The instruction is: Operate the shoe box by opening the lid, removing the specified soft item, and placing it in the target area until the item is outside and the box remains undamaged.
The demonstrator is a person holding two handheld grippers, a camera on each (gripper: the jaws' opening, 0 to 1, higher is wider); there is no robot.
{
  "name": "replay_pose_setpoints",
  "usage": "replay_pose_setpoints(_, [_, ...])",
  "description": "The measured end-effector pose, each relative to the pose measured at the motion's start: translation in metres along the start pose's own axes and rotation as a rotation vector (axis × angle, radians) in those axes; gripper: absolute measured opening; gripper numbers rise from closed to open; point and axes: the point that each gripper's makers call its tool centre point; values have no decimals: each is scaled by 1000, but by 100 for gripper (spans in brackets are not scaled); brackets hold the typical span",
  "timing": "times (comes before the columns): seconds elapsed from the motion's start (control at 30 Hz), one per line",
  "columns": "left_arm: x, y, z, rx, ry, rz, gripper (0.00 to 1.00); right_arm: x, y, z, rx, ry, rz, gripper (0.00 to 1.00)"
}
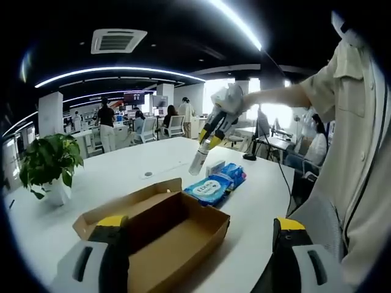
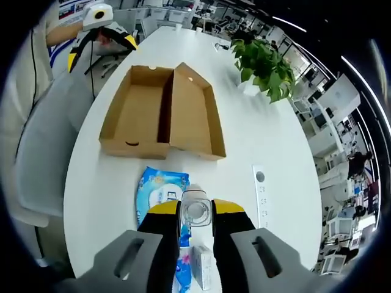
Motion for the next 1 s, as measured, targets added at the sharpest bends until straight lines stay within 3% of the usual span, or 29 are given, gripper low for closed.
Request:
replay_pose_setpoints(0.3, [6, 8, -4, 30, -15, -3, 100, -29, 24, 21, -11, 3, -81, 17])
replay_pose_setpoints(0.67, [16, 28, -19, 55, -67, -45, 100, -57, 37, 26, -33, -46, -131, 17])
replay_pose_setpoints(1.0, [20, 43, -27, 76, -99, -74, 98, -67, 50, 27, -27, -76, -185, 17])
Point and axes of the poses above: the point that each gripper's makers call its tool centre point, and the gripper's own axes: x roughly backward along the fingers, z roughly to its right, y roughly out of its underside, and after that the axes turned 15 degrees about -x, right-handed
